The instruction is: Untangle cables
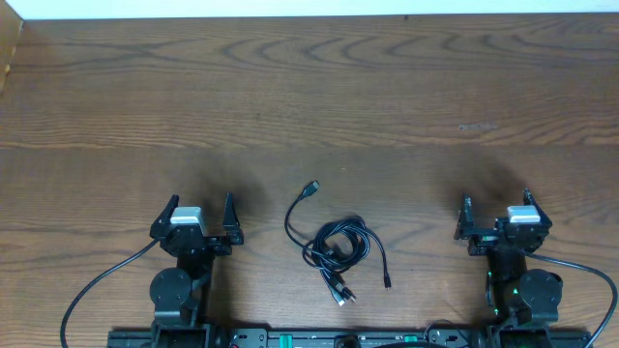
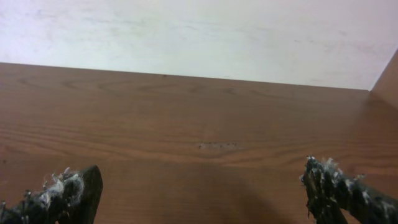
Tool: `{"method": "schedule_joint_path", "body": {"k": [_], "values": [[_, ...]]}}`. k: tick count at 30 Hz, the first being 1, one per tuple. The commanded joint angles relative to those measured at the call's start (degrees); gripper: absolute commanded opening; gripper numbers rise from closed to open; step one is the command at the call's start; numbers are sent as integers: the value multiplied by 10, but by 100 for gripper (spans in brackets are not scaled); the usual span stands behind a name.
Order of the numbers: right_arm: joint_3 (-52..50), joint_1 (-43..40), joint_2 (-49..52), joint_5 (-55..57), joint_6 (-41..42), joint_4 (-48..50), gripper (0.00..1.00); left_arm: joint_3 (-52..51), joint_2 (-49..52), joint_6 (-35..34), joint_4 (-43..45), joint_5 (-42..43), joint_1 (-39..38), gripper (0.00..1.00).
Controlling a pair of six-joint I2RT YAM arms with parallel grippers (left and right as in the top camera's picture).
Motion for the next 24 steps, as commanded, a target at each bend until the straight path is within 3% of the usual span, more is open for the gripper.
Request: {"method": "schedule_joint_path", "body": {"k": [1, 24], "values": [[-1, 1, -3, -5, -7, -3, 99, -8, -4, 2, -24, -13, 2, 97], [-1, 1, -3, -5, -7, -3, 99, 3, -4, -16, -43, -3, 2, 97]]}}
